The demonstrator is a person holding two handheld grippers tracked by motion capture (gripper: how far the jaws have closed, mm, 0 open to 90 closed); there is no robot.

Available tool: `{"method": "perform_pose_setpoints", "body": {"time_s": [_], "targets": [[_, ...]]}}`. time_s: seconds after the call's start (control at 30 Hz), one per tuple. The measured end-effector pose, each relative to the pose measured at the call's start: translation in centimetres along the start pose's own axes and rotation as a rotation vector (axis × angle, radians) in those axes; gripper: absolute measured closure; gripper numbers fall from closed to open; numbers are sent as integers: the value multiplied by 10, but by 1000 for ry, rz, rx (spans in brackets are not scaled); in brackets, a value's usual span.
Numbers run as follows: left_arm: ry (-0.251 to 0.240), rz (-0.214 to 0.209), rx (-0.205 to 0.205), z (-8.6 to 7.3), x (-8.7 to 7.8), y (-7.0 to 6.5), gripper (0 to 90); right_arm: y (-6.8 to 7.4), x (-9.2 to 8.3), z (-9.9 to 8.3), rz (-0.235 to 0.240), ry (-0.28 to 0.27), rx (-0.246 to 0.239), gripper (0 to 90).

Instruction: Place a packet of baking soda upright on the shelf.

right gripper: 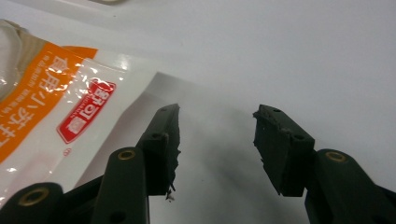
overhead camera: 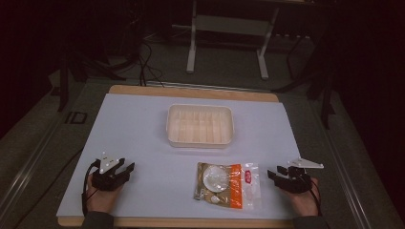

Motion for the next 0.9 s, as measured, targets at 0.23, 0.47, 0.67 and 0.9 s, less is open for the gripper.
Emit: {"method": "perform_pose_setpoints", "body": {"time_s": [0.23,0.47,0.67,0.9], "targets": [[1,0,3,1,1,0,547,8,-3,3,45,-8,-4,496],[9,1,8,0,2,0,545,14,-6,6,65,-15,-12,496],[9,7,10,0,1,0,536,21,-10,9,107,-24,0,485],[10,8,9,0,2,0,535,30,-13,11,178,-28,24,482]]}}
Point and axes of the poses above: each handheld gripper's, and its own axes: x roughly forward along the jaws, z roughly out of its top, y roughly to its left, the point moved 9 cm from there along x, roughly forward along the jaws, and after that the axes turned 12 degrees about -z, right-handed, at the moved point
